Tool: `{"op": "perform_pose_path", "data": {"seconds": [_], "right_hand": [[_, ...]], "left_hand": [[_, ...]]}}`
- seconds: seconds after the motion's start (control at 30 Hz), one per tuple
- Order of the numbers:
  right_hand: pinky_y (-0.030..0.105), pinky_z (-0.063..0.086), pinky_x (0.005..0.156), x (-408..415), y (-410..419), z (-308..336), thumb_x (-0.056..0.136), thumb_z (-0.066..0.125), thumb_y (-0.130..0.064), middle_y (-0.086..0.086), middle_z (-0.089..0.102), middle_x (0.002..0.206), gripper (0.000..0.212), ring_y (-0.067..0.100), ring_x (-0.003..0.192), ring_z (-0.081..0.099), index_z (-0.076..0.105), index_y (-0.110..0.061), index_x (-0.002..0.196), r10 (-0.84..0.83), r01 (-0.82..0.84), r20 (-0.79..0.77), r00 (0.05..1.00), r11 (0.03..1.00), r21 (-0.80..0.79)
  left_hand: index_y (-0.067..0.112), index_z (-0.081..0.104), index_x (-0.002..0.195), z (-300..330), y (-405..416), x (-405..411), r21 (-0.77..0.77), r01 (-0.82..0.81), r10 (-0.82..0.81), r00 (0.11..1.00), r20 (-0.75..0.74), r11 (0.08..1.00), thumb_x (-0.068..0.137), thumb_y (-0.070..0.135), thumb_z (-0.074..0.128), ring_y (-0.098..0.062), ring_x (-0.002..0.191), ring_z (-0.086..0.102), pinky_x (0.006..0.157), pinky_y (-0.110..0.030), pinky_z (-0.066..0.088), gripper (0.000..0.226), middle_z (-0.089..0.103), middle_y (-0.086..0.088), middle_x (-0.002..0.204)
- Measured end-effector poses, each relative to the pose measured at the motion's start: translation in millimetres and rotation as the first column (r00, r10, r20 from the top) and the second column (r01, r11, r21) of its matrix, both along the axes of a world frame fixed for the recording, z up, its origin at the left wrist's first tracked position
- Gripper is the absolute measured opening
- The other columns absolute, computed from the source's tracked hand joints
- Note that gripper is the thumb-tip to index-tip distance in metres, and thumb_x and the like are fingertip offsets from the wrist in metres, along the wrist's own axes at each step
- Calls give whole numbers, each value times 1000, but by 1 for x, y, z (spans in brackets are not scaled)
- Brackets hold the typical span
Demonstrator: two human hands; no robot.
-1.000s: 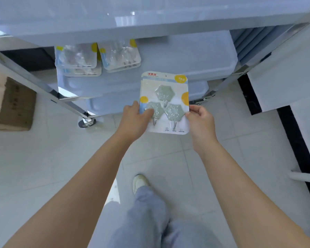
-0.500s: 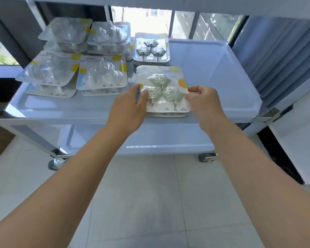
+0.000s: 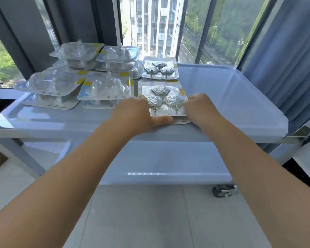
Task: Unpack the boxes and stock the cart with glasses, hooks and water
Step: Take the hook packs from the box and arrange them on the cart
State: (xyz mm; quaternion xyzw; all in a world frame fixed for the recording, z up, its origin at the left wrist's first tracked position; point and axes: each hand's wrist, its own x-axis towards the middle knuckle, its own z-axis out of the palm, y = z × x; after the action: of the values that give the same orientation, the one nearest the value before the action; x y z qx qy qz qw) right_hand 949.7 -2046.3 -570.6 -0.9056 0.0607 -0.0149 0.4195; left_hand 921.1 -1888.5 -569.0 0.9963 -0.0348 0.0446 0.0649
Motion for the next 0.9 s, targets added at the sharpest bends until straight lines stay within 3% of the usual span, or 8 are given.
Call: {"op": "perform_pose_path", "data": {"seconds": [0.1,0.23,0.37,0.43,0.5,0.6,0.7,0.9], "right_hand": [[30,24,48,-6,4,0,88,44,-16,5,39,66,14,19,56,35,47,-10,76,18,-18,-31,999,1000,-22],[32,27,55,-11,5,4,86,40,-36,6,47,87,29,21,73,43,52,-13,97,60,-56,-138,989,998,31],[32,37,70,-10,-5,-1,61,58,-60,9,48,122,87,24,110,47,33,-19,134,204,-234,-210,956,964,-129],[34,43,81,-9,-8,-3,53,68,-68,5,49,123,102,22,116,45,33,-15,134,266,-304,-194,944,931,-204],[36,43,90,-8,-8,-3,53,71,-67,5,51,123,101,23,119,44,35,-14,131,291,-329,-176,940,912,-244],[33,39,83,-9,-5,-2,71,71,-54,8,51,122,81,26,121,41,37,-8,128,279,-314,-151,948,899,-307],[31,35,81,-11,-2,-1,75,70,-51,4,48,112,71,28,122,40,39,-8,123,275,-297,-113,955,894,-334],[36,39,99,-11,-1,-3,71,72,-53,7,47,136,102,29,130,37,20,-4,144,243,-267,-118,963,923,-277]], "left_hand": [[5,53,101,3,0,-1,83,13,-13,1000,7,996,69,81,43,-28,97,53,70,-31,38,83,58,-12,104],[8,57,112,2,3,-7,219,1,-19,997,81,976,72,80,41,-27,117,44,85,-35,42,85,53,-10,117],[10,50,125,-3,7,-11,216,-9,-7,997,73,976,72,81,39,-26,121,42,88,-36,41,89,51,-9,123],[9,49,124,-3,7,-10,222,-19,-1,996,90,975,75,78,39,-27,119,44,86,-35,41,85,52,-10,121],[7,50,121,-4,5,-9,226,-31,4,993,119,974,79,73,42,-28,115,48,80,-33,40,78,54,-11,118],[4,50,116,-7,2,-9,183,-35,5,987,161,983,83,68,46,-29,111,50,75,-31,37,72,55,-13,115],[4,48,118,-11,0,-11,144,-48,18,979,202,988,84,67,46,-30,110,51,77,-33,39,71,55,-13,116],[7,47,119,-13,-4,-19,139,-118,83,969,233,983,78,74,46,-28,104,55,70,-29,30,79,61,-12,105]]}}
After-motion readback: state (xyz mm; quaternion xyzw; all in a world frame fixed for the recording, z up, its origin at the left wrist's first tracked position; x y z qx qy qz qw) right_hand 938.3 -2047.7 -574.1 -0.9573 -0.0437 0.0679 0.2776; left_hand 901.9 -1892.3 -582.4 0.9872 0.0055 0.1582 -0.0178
